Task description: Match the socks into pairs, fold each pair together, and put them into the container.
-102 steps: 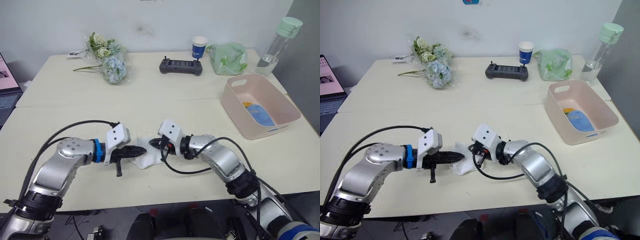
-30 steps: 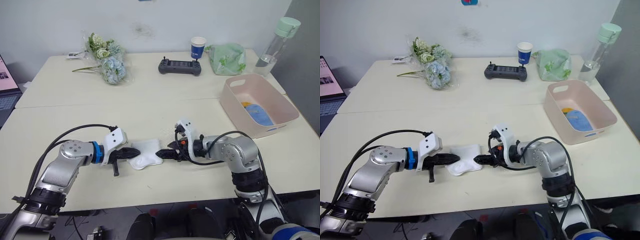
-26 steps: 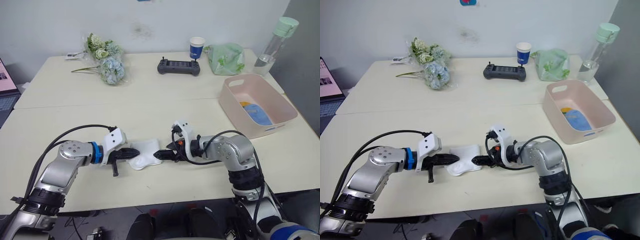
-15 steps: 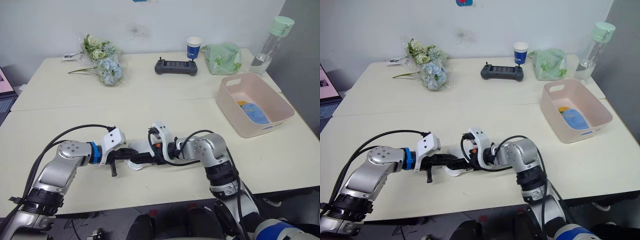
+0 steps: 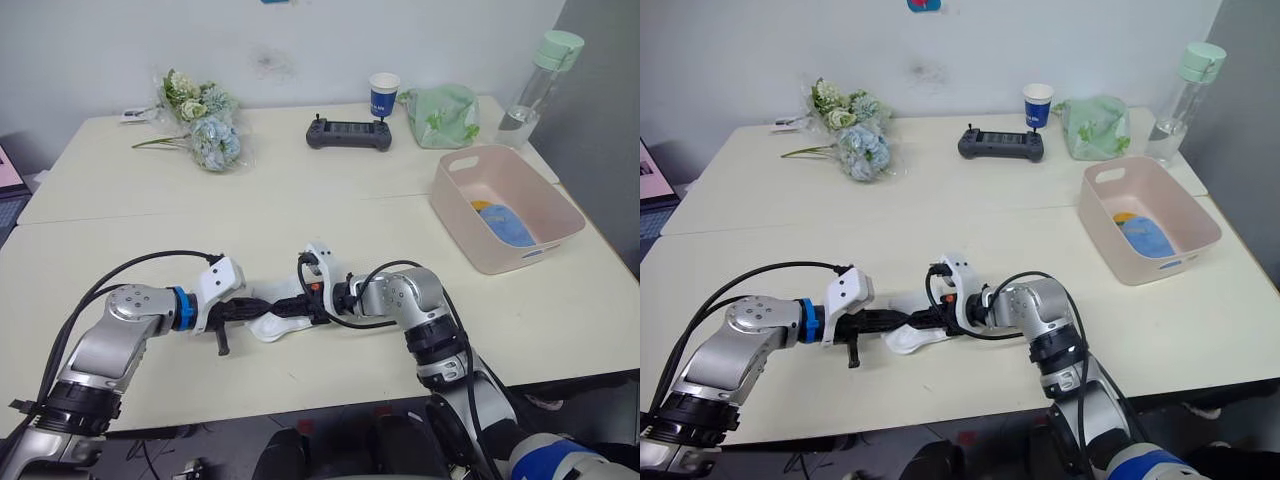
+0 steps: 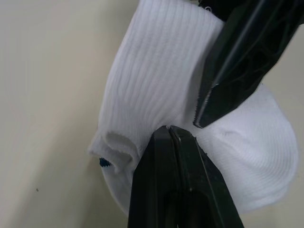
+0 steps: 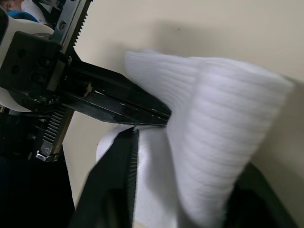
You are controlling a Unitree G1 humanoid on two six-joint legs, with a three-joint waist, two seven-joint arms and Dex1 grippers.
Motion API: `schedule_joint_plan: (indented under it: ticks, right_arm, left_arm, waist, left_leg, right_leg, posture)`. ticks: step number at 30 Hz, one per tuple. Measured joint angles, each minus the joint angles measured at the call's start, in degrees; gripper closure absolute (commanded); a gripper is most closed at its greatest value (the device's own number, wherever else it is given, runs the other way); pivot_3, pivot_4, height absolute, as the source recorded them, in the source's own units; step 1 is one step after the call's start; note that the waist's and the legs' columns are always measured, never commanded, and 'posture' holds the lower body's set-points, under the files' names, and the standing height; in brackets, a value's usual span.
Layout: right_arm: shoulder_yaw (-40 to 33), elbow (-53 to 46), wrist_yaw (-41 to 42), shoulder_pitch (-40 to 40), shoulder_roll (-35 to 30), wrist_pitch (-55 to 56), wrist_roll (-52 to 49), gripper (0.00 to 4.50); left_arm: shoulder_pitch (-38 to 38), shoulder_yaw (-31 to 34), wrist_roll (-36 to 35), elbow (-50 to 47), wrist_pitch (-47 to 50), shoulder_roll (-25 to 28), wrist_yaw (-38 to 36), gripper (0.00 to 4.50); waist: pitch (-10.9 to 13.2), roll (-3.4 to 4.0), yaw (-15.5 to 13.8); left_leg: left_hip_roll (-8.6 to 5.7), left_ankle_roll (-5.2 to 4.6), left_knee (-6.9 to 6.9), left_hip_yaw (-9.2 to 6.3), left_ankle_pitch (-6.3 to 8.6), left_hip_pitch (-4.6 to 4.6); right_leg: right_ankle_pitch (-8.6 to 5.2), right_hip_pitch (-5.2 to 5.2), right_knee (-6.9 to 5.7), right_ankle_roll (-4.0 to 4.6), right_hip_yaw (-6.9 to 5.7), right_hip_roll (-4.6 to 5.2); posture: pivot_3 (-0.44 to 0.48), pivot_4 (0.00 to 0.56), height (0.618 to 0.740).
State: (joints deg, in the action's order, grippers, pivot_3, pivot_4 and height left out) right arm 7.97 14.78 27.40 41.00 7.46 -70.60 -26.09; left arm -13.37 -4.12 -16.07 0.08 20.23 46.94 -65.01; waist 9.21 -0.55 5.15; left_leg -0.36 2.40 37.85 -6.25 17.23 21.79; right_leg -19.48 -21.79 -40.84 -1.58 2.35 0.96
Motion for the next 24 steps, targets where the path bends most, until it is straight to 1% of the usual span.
schedule_joint_plan:
  ticks: [2,6,9,10,11,13,15,16,18,20,21,22,24]
  right_arm:
    - [-0.1,-1.0,0.0,-0.1,0.0,-0.1,-0.2,4.44]
    - [0.0,-4.5,0.0,-2.0,-2.1,-0.4,-0.6,4.48]
    - [0.0,-10.6,0.1,-4.6,-7.1,-1.8,-1.1,4.5]
    - [-0.3,-12.5,0.0,-5.4,-8.6,-2.5,-1.2,4.5]
    - [-2.3,-15.0,-0.7,-6.7,-9.8,-3.6,-1.5,4.5]
    - [-6.8,-19.9,-2.7,-9.0,-10.3,-6.0,-2.5,4.5]
    - [-9.4,-23.8,-4.2,-10.0,-10.3,-8.0,-3.5,4.5]
    - [-11.3,-27.1,-4.9,-11.6,-10.6,-8.9,-4.3,4.5]
    - [-15.2,-35.0,-6.2,-16.2,-11.1,-10.4,-5.8,4.5]
    - [-18.5,-40.3,-6.8,-18.8,-11.2,-11.5,-7.4,4.5]
    - [-20.3,-42.6,-6.9,-19.6,-11.5,-12.0,-8.5,4.5]
    - [-22.8,-45.0,-6.8,-20.3,-11.9,-12.7,-10.0,4.5]
    - [-29.7,-50.7,-5.9,-20.8,-14.9,-13.3,-13.8,4.5]
  left_arm:
    - [0.1,0.6,-1.2,0.0,1.1,-0.2,-0.4,4.5]
    - [0.0,2.1,-4.3,-0.5,4.6,-0.9,-0.6,4.5]
    - [-2.2,2.8,-7.7,-3.3,9.9,-2.1,0.7,3.95]
    - [-3.1,3.1,-9.0,-5.1,11.8,-2.3,0.9,3.63]
    - [-4.9,3.3,-10.7,-7.1,14.5,-2.5,1.4,3.32]
    - [-9.1,3.3,-13.4,-11.4,19.4,-4.5,3.3,2.65]
    - [-11.8,3.0,-15.5,-14.4,22.7,-5.9,4.9,1.99]
    - [-13.4,2.4,-15.9,-15.6,24.1,-7.4,6.1,1.75]
    - [-16.5,0.4,-17.5,-17.9,27.1,-10.6,8.5,1.1]
    - [-18.8,-1.4,-18.0,-19.4,28.5,-12.0,9.7,0.49]
    - [-19.8,-2.1,-18.0,-19.8,28.7,-12.3,10.0,0.1]
    - [-21.2,-3.0,-17.9,-19.9,28.8,-12.5,10.3,0.01]
    - [-24.2,-4.1,-17.7,-19.8,29.3,-13.4,10.9,0.01]
  waist:
    - [0.0,0.0,0.0]
    - [0.0,-0.01,-0.3]
    - [0.0,-0.04,-1.3]
    - [0.0,-0.06,-1.5]
    - [0.0,-0.06,-1.6]
    - [0.0,-0.06,-2.0]
    - [0.0,-0.05,-1.7]
    - [0.0,-0.05,-1.7]
    - [0.0,-0.06,-1.8]
    - [0.0,-0.04,-1.6]
    - [0.0,-0.04,-1.5]
    - [0.0,-0.04,-1.5]
    - [0.1,-0.02,-1.9]
  left_leg:
    - [0.0,0.0,0.0,0.0,0.0,0.0]
    - [-0.03,0.0,0.03,-0.01,0.0,0.09]
    - [-0.08,0.03,0.13,-0.03,-0.01,0.28]
    - [-0.1,0.03,0.15,0.0,-0.01,0.31]
    - [-0.11,0.03,0.15,0.01,-0.01,0.31]
    - [-0.09,0.03,0.14,-0.01,-0.01,0.33]
    - [-0.09,0.03,0.11,0.08,-0.02,0.29]
    - [-0.08,0.03,0.1,0.07,-0.01,0.29]
    - [-0.05,0.03,0.09,0.02,-0.02,0.33]
    - [-0.06,0.04,0.09,0.1,-0.02,0.32]
    - [-0.07,0.04,0.09,0.13,-0.02,0.29]
    - [-0.07,0.03,0.1,0.11,-0.02,0.29]
    - [-0.11,0.03,0.11,0.13,-0.02,0.28]
  right_leg:
    - [0.0,0.01,0.0,0.0,0.0,0.0]
    - [0.0,0.0,0.04,0.0,-0.03,0.05]
    - [0.0,0.0,0.11,0.0,-0.09,0.14]
    - [0.0,0.0,0.15,0.0,-0.08,0.16]
    - [0.0,0.01,0.17,0.0,-0.07,0.16]
    - [0.0,0.03,0.16,-0.01,-0.09,0.15]
    - [0.0,0.03,0.16,-0.01,-0.01,0.13]
    - [0.0,0.03,0.15,-0.01,-0.02,0.11]
    - [-0.01,0.03,0.17,-0.02,-0.07,0.08]
    - [-0.01,0.02,0.17,-0.02,0.02,0.07]
    - [-0.01,0.02,0.16,-0.02,0.04,0.07]
    - [-0.01,0.04,0.15,-0.02,0.02,0.07]
    - [-0.01,0.11,0.21,-0.02,0.01,0.07]
  posture:
    - [0.0,0.15,0.74]
    - [0.0,0.15,0.74]
    - [0.0,0.15,0.74]
    - [0.0,0.15,0.74]
    - [0.0,0.15,0.74]
    - [0.0,0.15,0.74]
    - [0.0,0.15,0.74]
    - [0.0,0.15,0.74]
    - [0.0,0.15,0.74]
    - [0.0,0.15,0.74]
    - [0.0,0.15,0.74]
    - [0.0,0.15,0.74]
    - [0.0,0.15,0.74]
